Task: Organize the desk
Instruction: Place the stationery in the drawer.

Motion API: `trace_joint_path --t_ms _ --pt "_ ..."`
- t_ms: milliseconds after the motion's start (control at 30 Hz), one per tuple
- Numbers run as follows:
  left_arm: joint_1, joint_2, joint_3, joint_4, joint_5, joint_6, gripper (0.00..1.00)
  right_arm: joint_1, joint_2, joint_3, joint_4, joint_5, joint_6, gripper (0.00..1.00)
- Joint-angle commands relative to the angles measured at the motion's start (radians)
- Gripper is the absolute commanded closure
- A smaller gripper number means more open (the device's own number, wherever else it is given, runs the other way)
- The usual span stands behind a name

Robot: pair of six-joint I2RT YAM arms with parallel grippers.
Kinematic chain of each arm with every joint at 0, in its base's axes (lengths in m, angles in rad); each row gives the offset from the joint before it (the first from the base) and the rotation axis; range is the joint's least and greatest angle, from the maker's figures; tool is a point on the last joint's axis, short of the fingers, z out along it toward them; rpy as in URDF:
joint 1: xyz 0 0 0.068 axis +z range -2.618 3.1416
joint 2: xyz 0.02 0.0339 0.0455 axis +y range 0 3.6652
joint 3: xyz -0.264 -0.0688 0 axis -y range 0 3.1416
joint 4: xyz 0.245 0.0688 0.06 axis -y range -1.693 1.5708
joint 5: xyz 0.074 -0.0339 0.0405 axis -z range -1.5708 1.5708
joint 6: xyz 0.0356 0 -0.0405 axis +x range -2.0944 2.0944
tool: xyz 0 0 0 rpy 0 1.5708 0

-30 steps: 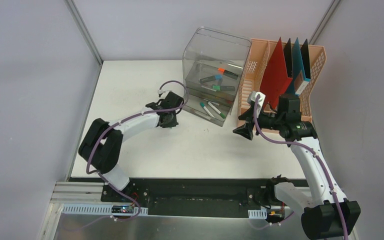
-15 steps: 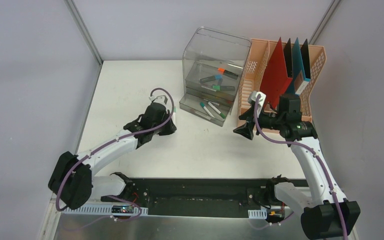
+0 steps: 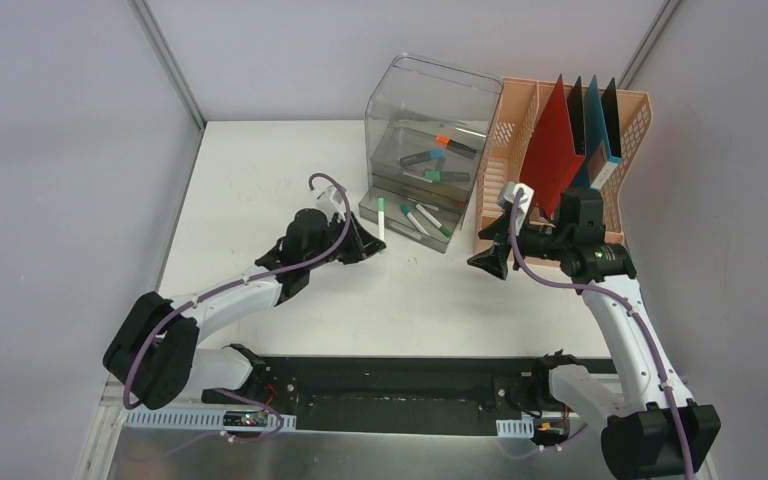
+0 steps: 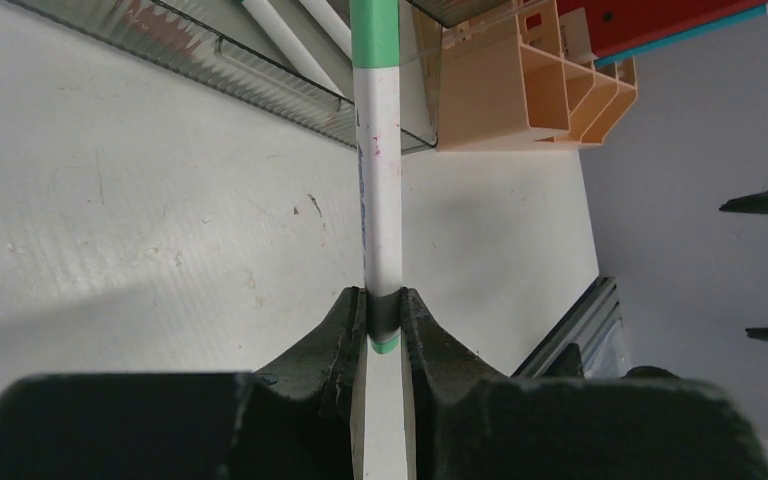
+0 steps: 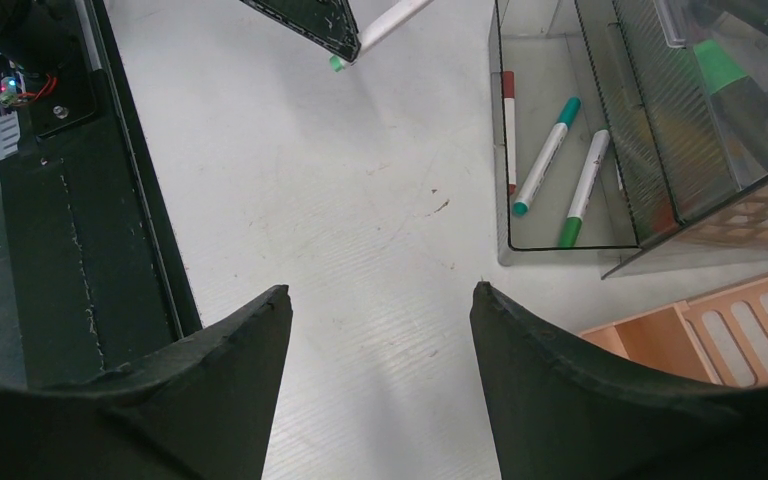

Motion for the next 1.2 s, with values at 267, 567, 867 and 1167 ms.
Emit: trace_joint_path --t_ms 267,567,867,1167 --pt "0.011 0.126 0.019 0.228 -0.212 -0.359 1.00 -0.011 -0.027 -0.007 0.014 -0.052 -0.010 0.31" --pt "0.011 0.234 0.155 0.069 -0.272 -0.486 1.00 -0.013 -0.028 -0.009 0.016 -0.050 -0.010 0.31" --pt "0.011 0.366 0.232 0.114 -0.223 -0.520 1.00 -0.013 -0.027 -0.010 0.016 -0.048 -0.012 0.31" --pt "0.011 0.476 0.312 0.164 -0.110 -0.515 0.94 -0.014 -0.028 -0.012 0.016 -0.047 -0.013 0.31"
